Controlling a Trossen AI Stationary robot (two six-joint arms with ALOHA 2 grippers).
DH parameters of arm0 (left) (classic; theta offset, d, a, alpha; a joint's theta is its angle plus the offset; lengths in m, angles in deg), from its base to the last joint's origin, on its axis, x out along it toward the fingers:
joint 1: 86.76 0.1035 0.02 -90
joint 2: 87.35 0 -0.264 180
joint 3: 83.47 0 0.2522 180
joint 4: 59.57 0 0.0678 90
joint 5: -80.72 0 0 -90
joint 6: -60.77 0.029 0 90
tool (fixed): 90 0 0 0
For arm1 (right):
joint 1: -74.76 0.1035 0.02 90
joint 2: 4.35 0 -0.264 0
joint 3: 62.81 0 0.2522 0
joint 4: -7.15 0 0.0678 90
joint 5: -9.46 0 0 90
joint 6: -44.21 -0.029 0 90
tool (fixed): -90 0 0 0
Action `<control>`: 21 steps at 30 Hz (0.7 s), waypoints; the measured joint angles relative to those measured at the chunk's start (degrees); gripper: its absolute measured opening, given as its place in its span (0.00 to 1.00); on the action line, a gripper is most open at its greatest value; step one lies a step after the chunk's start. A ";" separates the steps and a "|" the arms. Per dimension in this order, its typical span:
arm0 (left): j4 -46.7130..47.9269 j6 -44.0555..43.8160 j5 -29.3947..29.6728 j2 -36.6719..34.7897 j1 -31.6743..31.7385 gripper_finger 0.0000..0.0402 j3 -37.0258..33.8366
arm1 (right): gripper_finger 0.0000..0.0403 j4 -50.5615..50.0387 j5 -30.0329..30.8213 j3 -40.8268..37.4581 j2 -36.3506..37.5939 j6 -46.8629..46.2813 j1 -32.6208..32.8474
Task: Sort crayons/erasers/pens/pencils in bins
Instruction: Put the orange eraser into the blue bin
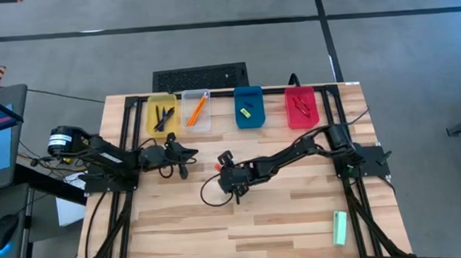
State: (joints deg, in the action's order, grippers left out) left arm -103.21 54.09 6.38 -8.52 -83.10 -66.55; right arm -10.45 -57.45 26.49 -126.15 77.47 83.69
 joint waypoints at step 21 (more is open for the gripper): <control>0.46 0.15 0.15 0.02 -0.02 0.00 0.00 | 0.24 -1.55 -1.47 1.18 -1.30 4.22 -2.52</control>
State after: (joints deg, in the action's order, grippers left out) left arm -102.75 54.25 6.53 -8.51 -83.12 -66.55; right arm -12.00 -58.92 27.67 -127.45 81.69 81.17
